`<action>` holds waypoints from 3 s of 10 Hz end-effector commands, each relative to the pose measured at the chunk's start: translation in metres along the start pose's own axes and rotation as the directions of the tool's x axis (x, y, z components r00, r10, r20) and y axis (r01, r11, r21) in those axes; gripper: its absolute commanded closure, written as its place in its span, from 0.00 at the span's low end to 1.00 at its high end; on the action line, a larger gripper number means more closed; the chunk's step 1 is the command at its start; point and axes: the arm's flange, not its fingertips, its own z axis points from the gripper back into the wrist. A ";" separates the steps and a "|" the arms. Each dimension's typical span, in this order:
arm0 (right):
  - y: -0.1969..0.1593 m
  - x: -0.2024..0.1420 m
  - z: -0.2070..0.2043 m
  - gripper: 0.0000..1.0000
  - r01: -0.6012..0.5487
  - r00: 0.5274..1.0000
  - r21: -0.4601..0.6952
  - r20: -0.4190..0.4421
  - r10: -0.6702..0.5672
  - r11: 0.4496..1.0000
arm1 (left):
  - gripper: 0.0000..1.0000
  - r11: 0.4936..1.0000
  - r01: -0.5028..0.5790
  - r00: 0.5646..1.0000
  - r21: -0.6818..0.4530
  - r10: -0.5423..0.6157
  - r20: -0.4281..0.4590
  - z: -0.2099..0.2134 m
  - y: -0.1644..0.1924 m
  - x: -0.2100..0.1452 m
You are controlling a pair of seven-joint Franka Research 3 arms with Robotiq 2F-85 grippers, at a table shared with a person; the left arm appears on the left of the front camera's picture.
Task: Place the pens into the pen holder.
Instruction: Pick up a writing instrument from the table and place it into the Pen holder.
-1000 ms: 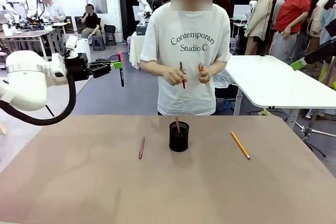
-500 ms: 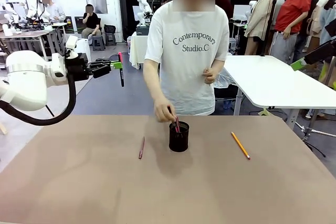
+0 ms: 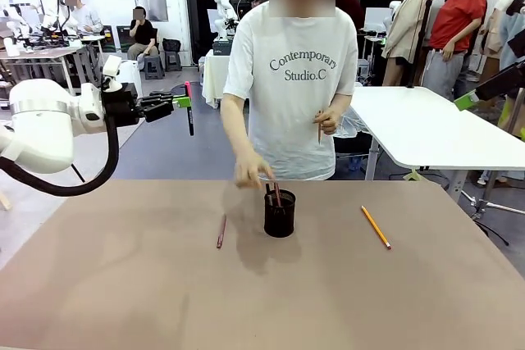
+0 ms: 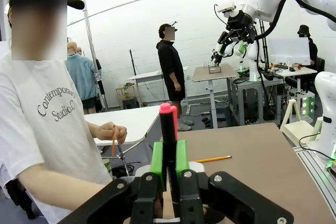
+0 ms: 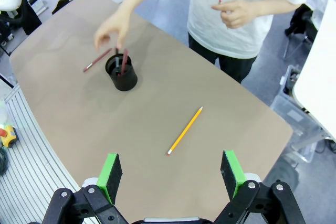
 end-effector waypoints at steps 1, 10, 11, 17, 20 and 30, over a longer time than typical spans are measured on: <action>0.000 0.001 0.001 0.00 -0.004 1.000 0.012 0.015 0.003 1.000 | 1.00 1.000 0.008 1.000 0.007 -0.008 -0.005 0.001 -0.002 0.004; 0.000 0.001 0.001 0.00 -0.004 1.000 0.012 0.015 0.003 1.000 | 1.00 1.000 0.008 1.000 0.007 -0.008 -0.005 0.001 -0.002 0.004; 0.000 0.001 0.001 0.00 -0.004 1.000 0.012 0.015 0.003 1.000 | 1.00 1.000 0.008 1.000 0.007 -0.008 -0.005 0.001 -0.002 0.004; 0.000 0.001 0.001 0.00 -0.004 1.000 0.012 0.015 0.003 1.000 | 1.00 1.000 0.008 1.000 0.007 -0.008 -0.005 0.001 -0.002 0.004; 0.000 0.001 0.001 0.00 -0.004 1.000 0.012 0.015 0.003 1.000 | 1.00 1.000 0.008 1.000 0.007 -0.008 -0.005 0.001 -0.002 0.004; 0.000 0.001 0.001 0.00 -0.004 1.000 0.012 0.015 0.003 1.000 | 1.00 0.995 -0.032 0.999 0.091 0.033 -0.004 -0.022 -0.006 -0.010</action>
